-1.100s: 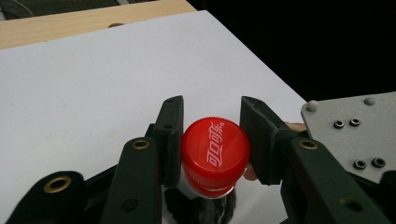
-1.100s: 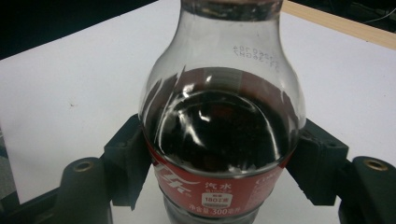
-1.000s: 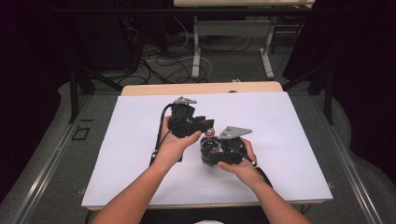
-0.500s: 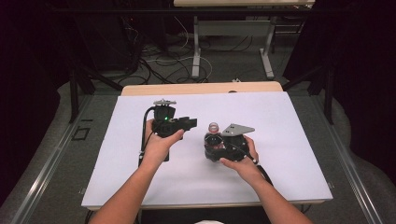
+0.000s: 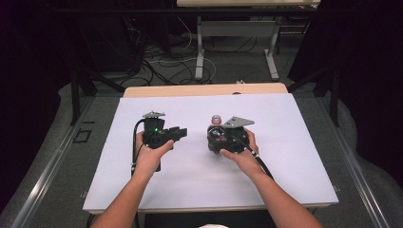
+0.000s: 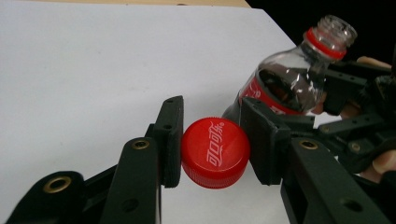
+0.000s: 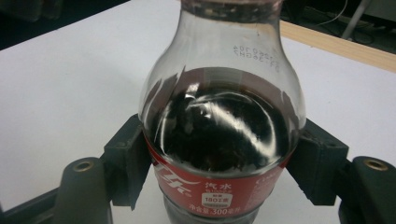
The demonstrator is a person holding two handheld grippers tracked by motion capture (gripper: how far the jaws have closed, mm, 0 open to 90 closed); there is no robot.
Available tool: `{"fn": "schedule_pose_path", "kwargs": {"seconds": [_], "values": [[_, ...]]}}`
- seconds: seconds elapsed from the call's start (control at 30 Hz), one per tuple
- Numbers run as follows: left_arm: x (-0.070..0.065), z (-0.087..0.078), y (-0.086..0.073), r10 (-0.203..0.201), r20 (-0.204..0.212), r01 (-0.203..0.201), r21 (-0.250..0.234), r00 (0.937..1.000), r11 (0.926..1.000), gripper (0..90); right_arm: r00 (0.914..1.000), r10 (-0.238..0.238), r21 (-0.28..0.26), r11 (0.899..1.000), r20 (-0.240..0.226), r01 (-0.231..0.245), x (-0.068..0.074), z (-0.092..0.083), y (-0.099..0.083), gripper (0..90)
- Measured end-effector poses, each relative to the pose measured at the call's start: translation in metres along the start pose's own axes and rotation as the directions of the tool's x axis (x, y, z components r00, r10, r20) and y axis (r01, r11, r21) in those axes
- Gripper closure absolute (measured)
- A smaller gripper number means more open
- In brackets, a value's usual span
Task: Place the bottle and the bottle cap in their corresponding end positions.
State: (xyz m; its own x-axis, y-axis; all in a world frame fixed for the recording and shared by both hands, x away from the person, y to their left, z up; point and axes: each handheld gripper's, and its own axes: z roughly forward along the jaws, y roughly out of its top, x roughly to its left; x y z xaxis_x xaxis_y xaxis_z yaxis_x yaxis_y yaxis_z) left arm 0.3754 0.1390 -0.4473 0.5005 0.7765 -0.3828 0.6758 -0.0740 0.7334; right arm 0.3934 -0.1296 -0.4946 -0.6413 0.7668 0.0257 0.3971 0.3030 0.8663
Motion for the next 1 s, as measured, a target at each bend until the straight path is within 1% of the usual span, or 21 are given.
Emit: {"fn": "schedule_pose_path", "kwargs": {"seconds": [0.03,0.07,0.1,0.17,0.2,0.23,0.3,0.33,0.4,0.43,0.47,0.5,0.57,0.6,0.67,0.73,0.8,0.93,1.0], "values": [[0.001,0.0,-0.002,-0.001,-0.002,0.001,-0.011,1.0,0.9999,61.2,1.0,-0.001,0.0,1.0,0.0,0.001,-0.002,0.002,0.001,29.8],[0.003,0.0,-0.003,0.001,-0.003,-0.001,-0.014,1.0,0.9999,61.2,0.9999,0.011,-0.01,1.0,0.0,-0.011,-0.003,0.005,0.002,29.8],[0.004,0.0,-0.005,0.001,-0.002,-0.001,-0.009,1.0,1.0,61.2,0.9999,0.014,0.0,1.0,0.008,-0.014,-0.004,0.006,0.004,29.8],[0.007,0.001,-0.008,0.011,0.003,-0.011,-0.023,0.9999,0.9997,61.1,0.9997,0.022,-0.005,1.0,0.013,-0.022,-0.006,0.01,0.007,29.8],[0.008,0.001,-0.01,0.009,-0.001,-0.009,-0.024,1.0,0.9997,61.1,0.9995,0.028,-0.002,1.0,0.015,-0.028,-0.007,0.011,0.008,29.8],[0.011,0.001,-0.012,0.017,-0.004,-0.017,-0.022,0.9998,0.9996,61.1,0.9995,0.022,-0.007,1.0,0.023,-0.022,-0.008,0.013,0.01,29.8],[0.016,0.001,-0.016,0.017,0.006,-0.017,-0.017,0.9998,0.9997,61.1,0.9994,0.019,-0.006,1.0,0.029,-0.019,-0.01,0.017,0.014,29.7],[0.017,0.002,-0.019,0.008,0.005,-0.008,-0.03,1.0,0.9995,61.1,0.9993,0.022,-0.008,1.0,0.031,-0.021,-0.011,0.019,0.015,29.8],[0.021,0.001,-0.023,0.004,0.003,-0.004,-0.032,1.0,0.9995,61.1,0.9988,0.032,-0.008,0.999,0.037,-0.031,-0.011,0.022,0.019,29.7],[0.023,0.001,-0.026,0.009,0.008,-0.009,-0.038,0.9999,0.9992,61.1,0.9989,0.023,-0.015,1.0,0.042,-0.022,-0.012,0.023,0.021,29.7],[0.025,0.0,-0.028,0.019,0.012,-0.019,-0.037,0.9997,0.9991,61.1,0.9988,0.023,-0.014,1.0,0.044,-0.023,-0.011,0.025,0.023,29.7],[0.025,-0.001,-0.03,0.026,0.008,-0.026,-0.05,0.9996,0.9984,61.1,0.9985,0.024,-0.009,1.0,0.05,-0.023,-0.011,0.026,0.025,29.7],[0.027,-0.003,-0.034,0.043,-0.001,-0.043,-0.051,0.9991,0.9978,61.1,0.9982,0.022,-0.015,1.0,0.055,-0.021,-0.013,0.031,0.028,29.7],[0.028,-0.004,-0.035,0.049,-0.007,-0.049,-0.054,0.9988,0.9973,61.2,0.9979,0.029,-0.012,1.0,0.057,-0.028,-0.013,0.033,0.029,29.7],[0.031,-0.007,-0.037,0.045,-0.005,-0.045,-0.051,0.999,0.9977,61.1,0.9977,0.027,-0.018,1.0,0.062,-0.026,-0.013,0.038,0.032,29.7],[0.033,-0.008,-0.04,0.032,-0.005,-0.032,-0.07,0.9995,0.997,61.1,0.9974,0.024,-0.018,1.0,0.068,-0.022,-0.014,0.043,0.034,29.7],[0.036,-0.01,-0.041,0.025,-0.003,-0.025,-0.072,0.9997,0.9971,61.1,0.9973,0.027,-0.025,0.999,0.068,-0.025,-0.015,0.047,0.035,29.7],[0.038,-0.011,-0.044,0.019,-0.006,-0.019,-0.073,0.9998,0.9971,61.1,0.9962,0.053,-0.04,0.998,0.069,-0.051,-0.019,0.055,0.035,29.7],[0.039,-0.012,-0.045,0.018,-0.007,-0.018,-0.074,0.9998,0.9971,61.1,0.9959,0.053,-0.035,0.998,0.074,-0.05,-0.02,0.059,0.033,29.7]]}}
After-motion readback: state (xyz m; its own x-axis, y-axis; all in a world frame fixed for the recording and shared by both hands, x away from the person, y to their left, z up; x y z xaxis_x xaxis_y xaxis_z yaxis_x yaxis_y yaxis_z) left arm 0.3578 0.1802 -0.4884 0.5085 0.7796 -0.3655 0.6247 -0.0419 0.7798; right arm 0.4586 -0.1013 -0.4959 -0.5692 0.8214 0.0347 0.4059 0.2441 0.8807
